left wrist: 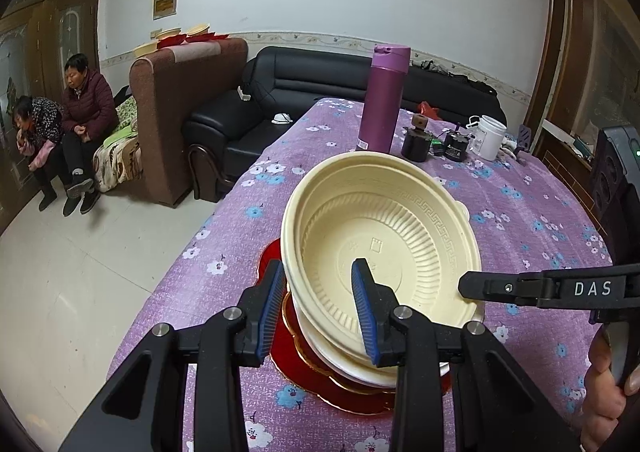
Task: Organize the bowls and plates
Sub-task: 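Lower the cream bowl into the white bowls with both grippers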
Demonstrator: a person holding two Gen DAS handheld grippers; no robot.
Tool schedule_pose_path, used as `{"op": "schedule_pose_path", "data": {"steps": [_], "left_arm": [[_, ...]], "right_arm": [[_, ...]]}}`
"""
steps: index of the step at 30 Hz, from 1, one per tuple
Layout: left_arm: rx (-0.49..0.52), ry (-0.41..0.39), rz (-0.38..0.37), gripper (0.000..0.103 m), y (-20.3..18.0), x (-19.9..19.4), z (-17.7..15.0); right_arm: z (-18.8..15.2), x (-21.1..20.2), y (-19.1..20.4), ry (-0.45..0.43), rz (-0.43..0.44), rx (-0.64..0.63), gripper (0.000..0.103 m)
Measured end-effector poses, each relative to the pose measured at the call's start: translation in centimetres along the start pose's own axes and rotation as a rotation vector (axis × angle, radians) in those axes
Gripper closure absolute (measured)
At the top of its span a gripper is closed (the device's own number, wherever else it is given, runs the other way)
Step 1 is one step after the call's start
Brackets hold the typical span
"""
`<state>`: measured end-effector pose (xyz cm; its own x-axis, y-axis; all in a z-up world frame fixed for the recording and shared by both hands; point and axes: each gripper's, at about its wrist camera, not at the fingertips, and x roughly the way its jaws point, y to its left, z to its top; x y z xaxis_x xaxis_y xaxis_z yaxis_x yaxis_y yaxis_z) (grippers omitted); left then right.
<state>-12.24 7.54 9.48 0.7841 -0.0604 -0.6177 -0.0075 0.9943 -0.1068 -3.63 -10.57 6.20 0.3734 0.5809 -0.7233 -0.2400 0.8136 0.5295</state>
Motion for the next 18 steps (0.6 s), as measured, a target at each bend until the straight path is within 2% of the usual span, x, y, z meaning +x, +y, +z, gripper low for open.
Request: {"op": "schedule_pose_path", "data": {"steps": [4,10,12,18], "left_arm": [[-0.001,0.015,0.004,0.070,0.1,0.6,-0.2],[-0.005,0.017,0.011,0.070,0.3,0.8,-0.2],[-0.007,0.018,0.012,0.070,0.5,0.9,-0.2],[-0.012,0.019,0.015,0.069,0.6,0.8,-0.1]], "right_arm": [[-0.1,0.4,0.2,0.009,-0.022,-0.020,0.083],[-0.1,-0.1,0.7,-0.023,-0.073,-0.068,0.082],[0.0,-0.3,0.9,-0.029,-0.082,-0.079,0.079],[-0.1,-0.6,0.7,-0.028,-0.088,-0.091,0.079]]}}
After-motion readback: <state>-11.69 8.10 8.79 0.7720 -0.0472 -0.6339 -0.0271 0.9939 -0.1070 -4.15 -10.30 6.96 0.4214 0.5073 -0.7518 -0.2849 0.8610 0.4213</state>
